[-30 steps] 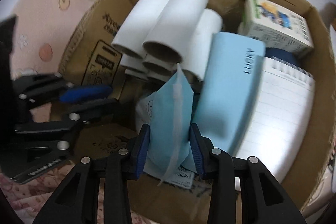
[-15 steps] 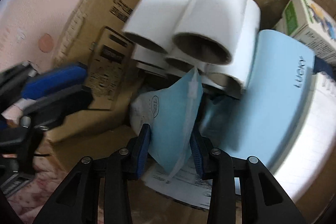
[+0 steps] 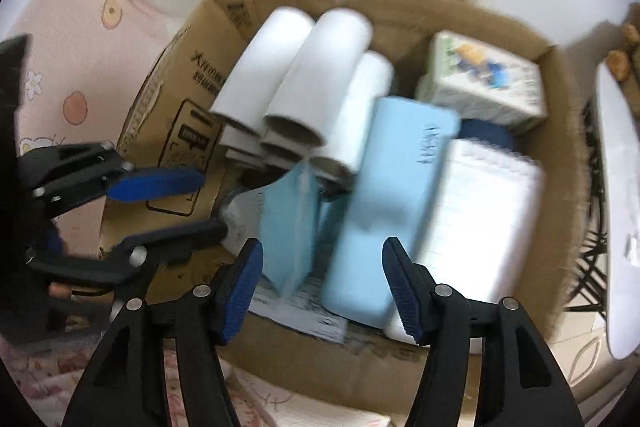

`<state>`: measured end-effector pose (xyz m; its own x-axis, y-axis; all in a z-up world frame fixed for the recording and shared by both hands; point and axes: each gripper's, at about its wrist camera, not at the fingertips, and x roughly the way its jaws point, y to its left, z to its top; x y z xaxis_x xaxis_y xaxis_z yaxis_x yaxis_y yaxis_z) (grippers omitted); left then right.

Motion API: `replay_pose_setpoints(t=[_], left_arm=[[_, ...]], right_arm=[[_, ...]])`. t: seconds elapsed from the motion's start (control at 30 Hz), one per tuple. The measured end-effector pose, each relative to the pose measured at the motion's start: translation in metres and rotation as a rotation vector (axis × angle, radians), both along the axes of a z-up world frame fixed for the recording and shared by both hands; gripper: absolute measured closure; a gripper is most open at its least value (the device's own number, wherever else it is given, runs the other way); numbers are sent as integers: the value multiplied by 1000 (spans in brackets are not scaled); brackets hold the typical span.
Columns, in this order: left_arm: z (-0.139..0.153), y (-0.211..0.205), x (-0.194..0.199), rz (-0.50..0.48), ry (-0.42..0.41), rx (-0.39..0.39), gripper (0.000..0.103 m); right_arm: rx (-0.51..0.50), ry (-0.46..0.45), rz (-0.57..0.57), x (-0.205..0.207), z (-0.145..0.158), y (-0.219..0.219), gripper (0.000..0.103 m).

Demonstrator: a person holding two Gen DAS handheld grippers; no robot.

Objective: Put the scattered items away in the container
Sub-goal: 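Press the cotton pad pack down into the box with the left gripper, then raise both grippers out of the box and turn toward the bed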

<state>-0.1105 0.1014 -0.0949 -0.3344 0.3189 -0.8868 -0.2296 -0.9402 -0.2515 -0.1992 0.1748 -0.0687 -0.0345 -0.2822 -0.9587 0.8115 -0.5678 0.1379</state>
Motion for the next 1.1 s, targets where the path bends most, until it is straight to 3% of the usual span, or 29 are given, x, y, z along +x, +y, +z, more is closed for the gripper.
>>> replay_pose_setpoints(t=[0.13, 0.53, 0.67, 0.77, 1.1], left_arm=[[-17, 1, -13, 23, -91, 33, 94], [-54, 25, -40, -36, -230, -5, 94], [-64, 29, -48, -49, -298, -45, 94], [-67, 35, -53, -65, -303, -92, 94], [-90, 54, -71, -156, -388, -161, 94]], right_arm=[[-14, 94, -19, -5, 17, 21, 43], [-13, 92, -15, -10, 0, 25, 43], [-15, 84, 0, -7, -3, 21, 43], [0, 72, 4, -7, -5, 19, 43], [105, 182, 21, -4, 4, 16, 43]])
